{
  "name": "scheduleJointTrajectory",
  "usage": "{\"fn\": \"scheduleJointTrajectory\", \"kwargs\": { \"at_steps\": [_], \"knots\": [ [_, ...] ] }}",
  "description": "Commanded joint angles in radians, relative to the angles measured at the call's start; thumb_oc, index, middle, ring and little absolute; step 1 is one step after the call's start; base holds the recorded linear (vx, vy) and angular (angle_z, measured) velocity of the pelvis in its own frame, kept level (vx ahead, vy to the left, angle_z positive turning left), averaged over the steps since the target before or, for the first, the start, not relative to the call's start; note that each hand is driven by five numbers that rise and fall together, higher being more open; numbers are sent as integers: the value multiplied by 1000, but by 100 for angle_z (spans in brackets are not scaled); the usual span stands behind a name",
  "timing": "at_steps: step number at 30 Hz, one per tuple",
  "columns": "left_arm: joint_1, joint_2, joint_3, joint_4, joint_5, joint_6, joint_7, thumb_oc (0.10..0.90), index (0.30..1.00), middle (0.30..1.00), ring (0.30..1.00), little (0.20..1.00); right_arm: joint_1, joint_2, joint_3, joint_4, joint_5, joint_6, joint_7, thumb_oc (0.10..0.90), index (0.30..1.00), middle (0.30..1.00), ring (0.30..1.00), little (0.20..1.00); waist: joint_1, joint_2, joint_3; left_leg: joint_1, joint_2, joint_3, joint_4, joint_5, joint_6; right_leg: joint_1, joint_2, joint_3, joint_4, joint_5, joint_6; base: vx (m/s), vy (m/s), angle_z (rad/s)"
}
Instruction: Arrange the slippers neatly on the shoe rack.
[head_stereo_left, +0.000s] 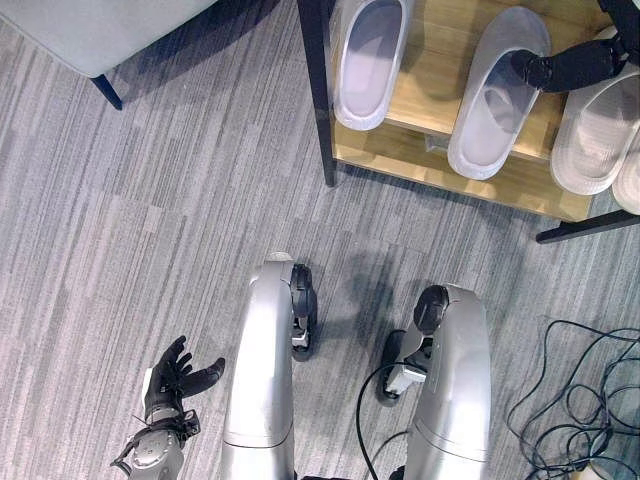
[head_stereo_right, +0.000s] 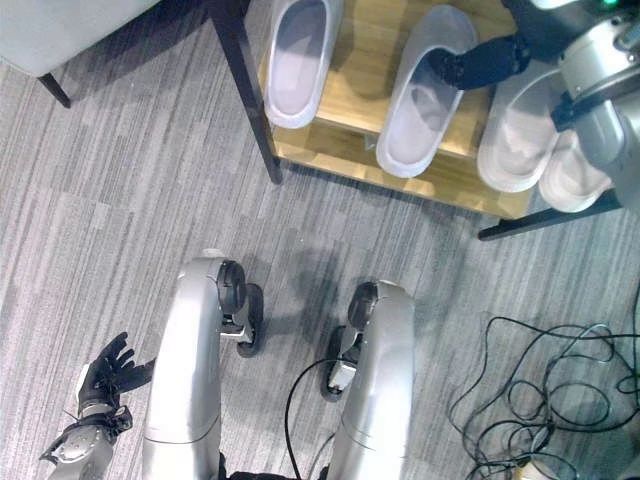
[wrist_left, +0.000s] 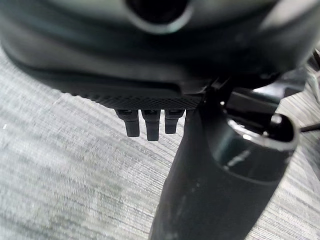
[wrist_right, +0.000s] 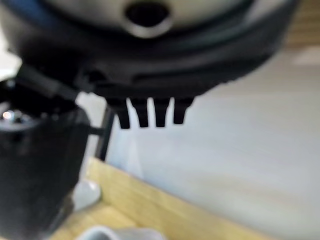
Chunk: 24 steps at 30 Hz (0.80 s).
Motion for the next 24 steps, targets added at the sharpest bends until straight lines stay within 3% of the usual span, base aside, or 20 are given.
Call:
{"fn": "scheduleJointTrajectory", "kwargs": {
  "at_steps": [1, 6, 11, 16, 24],
  "knots": [
    [90, 30, 3, -60, 47, -66, 69, 800, 900, 900, 900, 900, -68, -36, -164, -101, 160, -56, -159, 800, 900, 900, 900, 900, -21, 37, -3, 119, -13, -173, 118, -291, -30, -16, 20, 99, -30, 37, -70, 0, 0, 0],
    [93, 31, 17, -93, 68, -70, 104, 800, 900, 900, 900, 900, 286, 77, -526, -258, 204, -109, -191, 800, 900, 900, 900, 900, -27, 29, -3, 119, -18, -166, 147, -293, -28, -16, 22, 99, -7, 32, -68, -21, -3, 0],
    [87, 16, 15, -114, 84, -74, 134, 800, 900, 900, 900, 900, 472, 149, -690, -355, 198, -122, -207, 800, 900, 900, 900, 900, -30, 23, -3, 119, -21, -156, 164, -293, -28, -16, 25, 102, 14, 32, -61, -39, -9, 0],
    [67, -9, 20, -108, 89, -65, 163, 800, 900, 900, 900, 900, 627, 323, -784, -442, 307, -185, -180, 800, 900, 900, 900, 900, -41, 14, -3, 119, -24, -152, 199, -295, -28, -16, 31, 104, 43, 31, -55, -16, 6, 1],
    [51, -19, 23, -87, 81, -67, 175, 800, 900, 900, 900, 900, 653, 400, -749, -481, 313, -189, -134, 800, 900, 900, 900, 900, -36, 13, -3, 119, -23, -158, 235, -298, -30, -16, 27, 90, 61, 33, -51, -8, 2, 0]
  ]
}}
